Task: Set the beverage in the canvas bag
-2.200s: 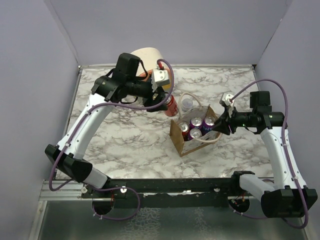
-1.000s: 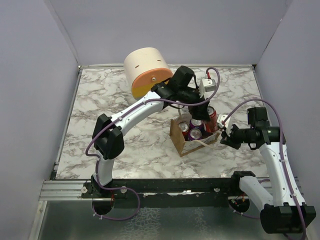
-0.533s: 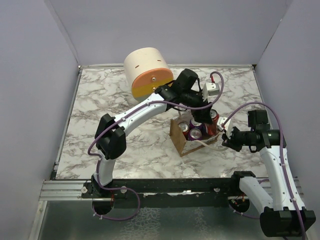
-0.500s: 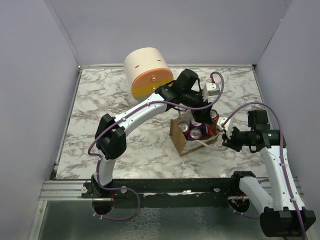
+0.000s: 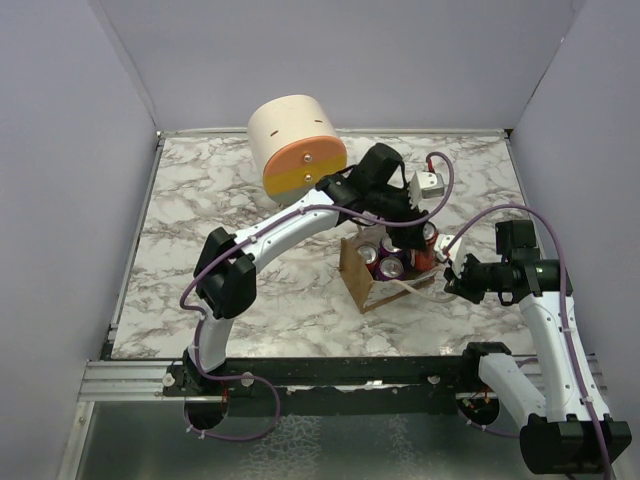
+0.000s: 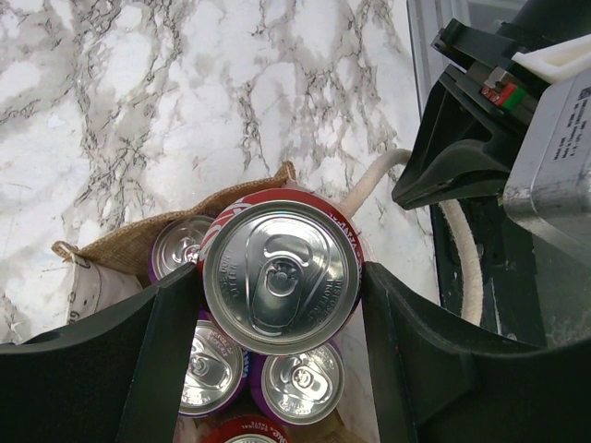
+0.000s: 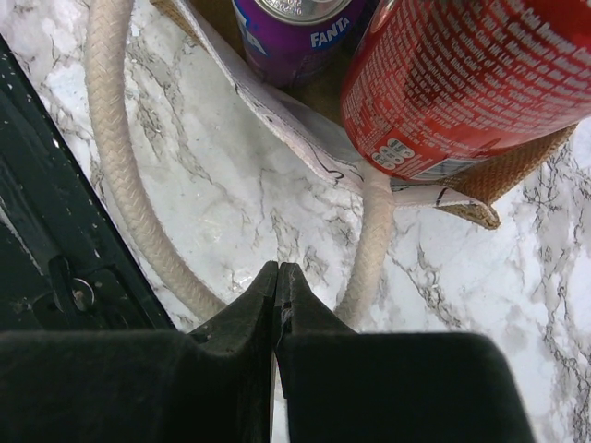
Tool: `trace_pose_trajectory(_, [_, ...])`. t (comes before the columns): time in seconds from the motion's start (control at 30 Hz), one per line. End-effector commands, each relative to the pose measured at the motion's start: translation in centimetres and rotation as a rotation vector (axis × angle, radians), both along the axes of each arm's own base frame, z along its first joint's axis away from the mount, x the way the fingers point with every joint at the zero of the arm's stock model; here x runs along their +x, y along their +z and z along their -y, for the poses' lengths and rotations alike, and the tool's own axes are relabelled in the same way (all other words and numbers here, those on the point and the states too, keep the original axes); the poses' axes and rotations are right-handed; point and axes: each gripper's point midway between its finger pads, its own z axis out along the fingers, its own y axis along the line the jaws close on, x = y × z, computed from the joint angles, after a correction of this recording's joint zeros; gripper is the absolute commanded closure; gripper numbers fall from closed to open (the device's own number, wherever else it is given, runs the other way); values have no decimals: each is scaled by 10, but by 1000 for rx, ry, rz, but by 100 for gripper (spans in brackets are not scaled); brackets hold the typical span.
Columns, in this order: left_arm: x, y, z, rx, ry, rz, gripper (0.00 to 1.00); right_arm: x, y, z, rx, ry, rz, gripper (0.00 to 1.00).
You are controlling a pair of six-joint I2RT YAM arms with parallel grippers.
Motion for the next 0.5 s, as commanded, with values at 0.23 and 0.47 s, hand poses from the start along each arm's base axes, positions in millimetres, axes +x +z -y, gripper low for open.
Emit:
trace_pose_trajectory(0.23, [-6, 1, 12, -7, -34, 135, 100, 1, 12, -6, 35, 2, 13, 98])
trace_pose_trajectory(0.47, [-11, 13, 21, -60, -31, 74, 100, 0, 15, -8, 50, 4, 14, 98])
